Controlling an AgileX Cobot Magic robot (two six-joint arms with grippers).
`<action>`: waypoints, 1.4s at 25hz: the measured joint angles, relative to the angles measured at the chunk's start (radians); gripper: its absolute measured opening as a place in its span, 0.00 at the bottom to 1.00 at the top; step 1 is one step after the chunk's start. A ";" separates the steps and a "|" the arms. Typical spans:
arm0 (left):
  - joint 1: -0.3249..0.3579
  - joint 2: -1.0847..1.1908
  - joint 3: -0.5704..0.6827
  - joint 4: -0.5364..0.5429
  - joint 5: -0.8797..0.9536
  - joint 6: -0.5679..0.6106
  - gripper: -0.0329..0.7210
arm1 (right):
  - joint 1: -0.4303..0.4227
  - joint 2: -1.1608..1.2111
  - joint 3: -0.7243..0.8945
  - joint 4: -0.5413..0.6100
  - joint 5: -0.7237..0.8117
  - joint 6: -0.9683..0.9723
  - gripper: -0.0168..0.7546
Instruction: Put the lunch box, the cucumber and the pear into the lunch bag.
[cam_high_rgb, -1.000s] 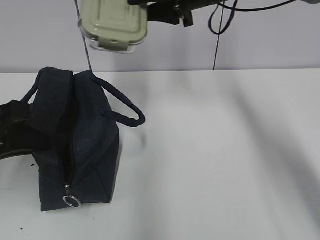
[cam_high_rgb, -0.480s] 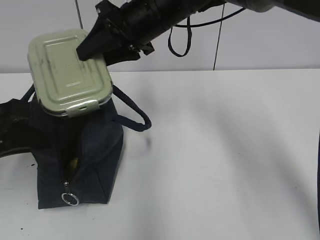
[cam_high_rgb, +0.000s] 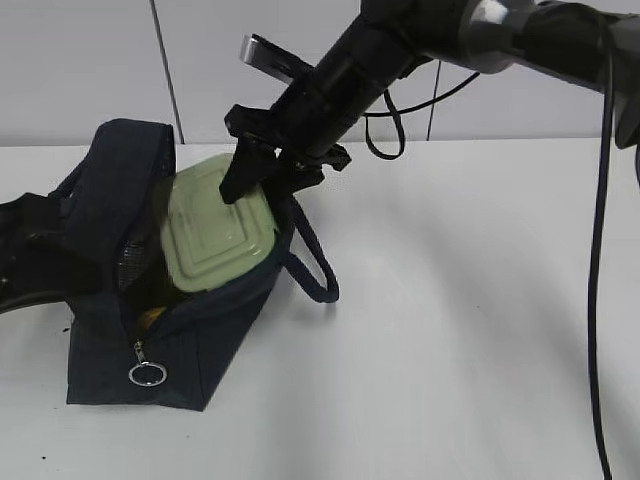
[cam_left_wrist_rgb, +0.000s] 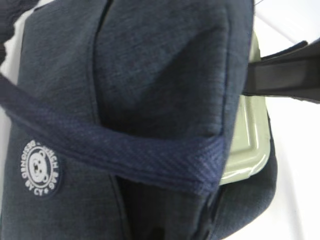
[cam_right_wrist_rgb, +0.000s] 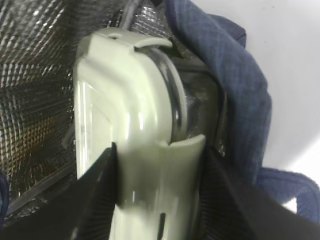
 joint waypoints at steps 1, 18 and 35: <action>0.000 0.000 0.000 -0.001 0.000 0.000 0.02 | 0.000 0.000 0.000 -0.005 0.000 0.011 0.49; 0.000 0.000 0.000 0.004 -0.003 0.000 0.02 | 0.127 0.037 0.000 0.192 -0.122 -0.005 0.70; 0.000 0.000 0.000 0.010 -0.014 0.001 0.02 | 0.072 0.040 -0.286 0.079 -0.004 0.089 0.77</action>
